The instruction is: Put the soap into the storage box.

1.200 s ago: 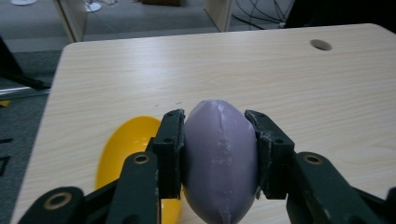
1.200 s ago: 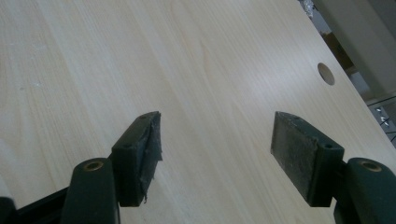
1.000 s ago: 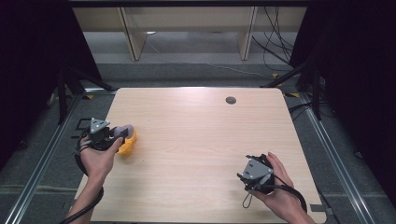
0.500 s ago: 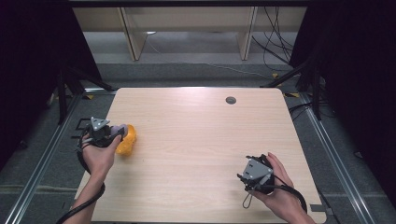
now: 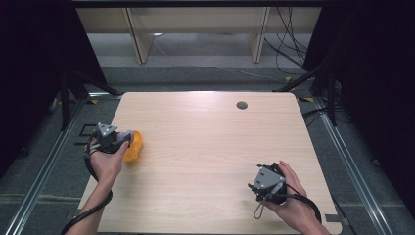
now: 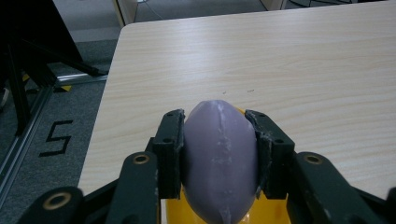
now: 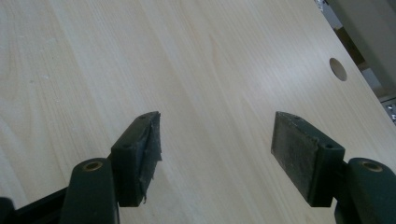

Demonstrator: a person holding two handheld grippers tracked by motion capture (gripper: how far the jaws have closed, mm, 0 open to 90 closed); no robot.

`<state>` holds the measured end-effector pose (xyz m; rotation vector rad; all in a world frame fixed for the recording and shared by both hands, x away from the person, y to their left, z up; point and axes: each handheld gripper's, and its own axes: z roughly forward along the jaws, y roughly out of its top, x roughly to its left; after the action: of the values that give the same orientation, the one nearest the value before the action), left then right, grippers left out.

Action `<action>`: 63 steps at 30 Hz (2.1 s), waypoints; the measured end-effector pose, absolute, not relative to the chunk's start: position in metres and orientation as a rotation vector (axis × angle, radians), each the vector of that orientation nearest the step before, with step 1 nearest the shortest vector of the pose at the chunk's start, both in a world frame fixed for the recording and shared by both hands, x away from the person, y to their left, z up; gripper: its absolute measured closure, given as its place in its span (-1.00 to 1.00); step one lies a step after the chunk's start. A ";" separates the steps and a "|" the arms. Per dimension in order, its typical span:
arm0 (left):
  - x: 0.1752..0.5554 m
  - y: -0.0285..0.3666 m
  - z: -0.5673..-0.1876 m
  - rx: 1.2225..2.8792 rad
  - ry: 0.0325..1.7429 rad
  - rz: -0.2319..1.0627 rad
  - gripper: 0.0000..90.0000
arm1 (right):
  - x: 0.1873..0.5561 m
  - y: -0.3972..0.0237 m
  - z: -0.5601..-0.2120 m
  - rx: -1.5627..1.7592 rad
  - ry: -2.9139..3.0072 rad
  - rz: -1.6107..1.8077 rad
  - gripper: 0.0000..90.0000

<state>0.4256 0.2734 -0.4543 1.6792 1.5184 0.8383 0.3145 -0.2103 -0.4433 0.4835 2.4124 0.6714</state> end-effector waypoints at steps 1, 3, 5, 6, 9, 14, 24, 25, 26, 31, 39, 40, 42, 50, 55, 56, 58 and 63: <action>0.426 0.273 -0.455 1.676 1.519 0.834 0.30 | 0.315 -0.210 -0.443 0.481 2.417 0.669 -0.25; 0.427 0.273 -0.457 1.677 1.518 0.834 0.30 | 0.314 -0.210 -0.444 0.483 2.414 0.671 -0.25; 0.427 0.272 -0.459 1.675 1.517 0.828 0.30 | 0.313 -0.209 -0.444 0.504 2.421 0.673 -0.25; 0.428 0.272 -0.459 1.680 1.516 0.827 0.30 | 0.314 -0.210 -0.444 0.495 2.418 0.673 -0.25; 0.429 0.271 -0.462 1.684 1.516 0.824 0.30 | 0.313 -0.210 -0.445 0.502 2.421 0.671 -0.25; 0.430 0.270 -0.465 1.687 1.510 0.826 0.30 | 0.313 -0.210 -0.445 0.501 2.424 0.671 -0.25; 0.427 0.271 -0.466 1.705 1.536 0.798 0.29 | 0.314 -0.209 -0.446 0.476 2.435 0.663 -0.26; 0.426 0.271 -0.466 1.711 1.541 0.789 0.29 | 0.313 -0.209 -0.445 0.478 2.432 0.668 -0.25; 0.425 0.271 -0.467 1.716 1.545 0.783 0.29 | 0.313 -0.209 -0.445 0.481 2.431 0.670 -0.25; 0.422 0.272 -0.470 1.728 1.573 0.750 0.29 | 0.313 -0.209 -0.445 0.484 2.433 0.668 -0.25; 0.420 0.275 -0.481 1.753 1.606 0.704 0.29 | 0.314 -0.209 -0.446 0.485 2.436 0.665 -0.25; 0.420 0.275 -0.482 1.750 1.611 0.695 0.29 | 0.313 -0.209 -0.446 0.512 2.435 0.664 -0.25; 0.420 0.277 -0.482 1.774 1.614 0.690 0.29 | 0.314 -0.209 -0.446 0.486 2.438 0.664 -0.25; 0.419 0.276 -0.473 1.741 1.599 0.688 0.14 | 0.313 -0.209 -0.446 0.487 2.445 0.663 -0.26; 0.409 0.279 -0.458 1.717 1.574 0.709 -0.04 | 0.313 -0.210 -0.447 0.496 2.446 0.666 -0.27; 0.407 0.280 -0.456 1.714 1.566 0.722 -0.07 | 0.314 -0.210 -0.447 0.490 2.447 0.666 -0.27; 0.404 0.281 -0.451 1.711 1.560 0.729 -0.08 | 0.314 -0.209 -0.447 0.491 2.448 0.667 -0.27; 0.389 0.281 -0.442 1.715 1.519 0.733 -0.10 | 0.313 -0.209 -0.447 0.491 2.449 0.668 -0.27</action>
<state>0.3886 0.2810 -0.4418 1.7154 1.5193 0.7329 0.3133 -0.2092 -0.4467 0.4907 2.4491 0.6680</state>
